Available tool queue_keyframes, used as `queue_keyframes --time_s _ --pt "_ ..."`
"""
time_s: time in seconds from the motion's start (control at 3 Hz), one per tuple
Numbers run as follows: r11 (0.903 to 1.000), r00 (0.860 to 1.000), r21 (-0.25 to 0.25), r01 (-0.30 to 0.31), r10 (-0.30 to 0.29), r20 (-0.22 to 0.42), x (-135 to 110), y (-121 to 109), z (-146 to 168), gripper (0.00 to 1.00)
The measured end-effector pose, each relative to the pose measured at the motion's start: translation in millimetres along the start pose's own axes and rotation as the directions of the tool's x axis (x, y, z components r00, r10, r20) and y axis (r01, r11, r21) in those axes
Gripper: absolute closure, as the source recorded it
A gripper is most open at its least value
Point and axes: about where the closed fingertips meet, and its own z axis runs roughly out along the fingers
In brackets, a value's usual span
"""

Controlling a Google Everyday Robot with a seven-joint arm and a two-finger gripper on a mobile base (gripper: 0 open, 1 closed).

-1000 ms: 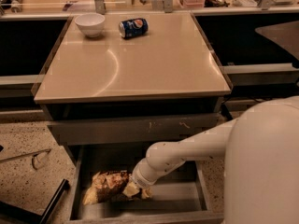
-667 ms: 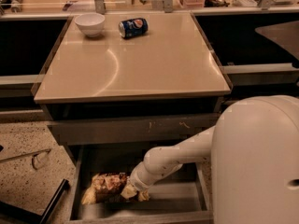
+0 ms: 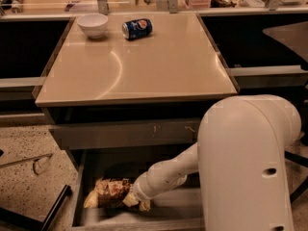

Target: Place brown chip bag into middle drawer

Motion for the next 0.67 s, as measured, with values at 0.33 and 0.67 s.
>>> queue_keyframes --time_s 0.33,0.67 --pt "1.0 1.0 0.003 -0.002 0.002 0.003 -0.6 -0.2 -0.5 0.84" --pt "1.0 1.0 0.003 -0.002 0.002 0.003 -0.6 -0.2 -0.5 0.61"
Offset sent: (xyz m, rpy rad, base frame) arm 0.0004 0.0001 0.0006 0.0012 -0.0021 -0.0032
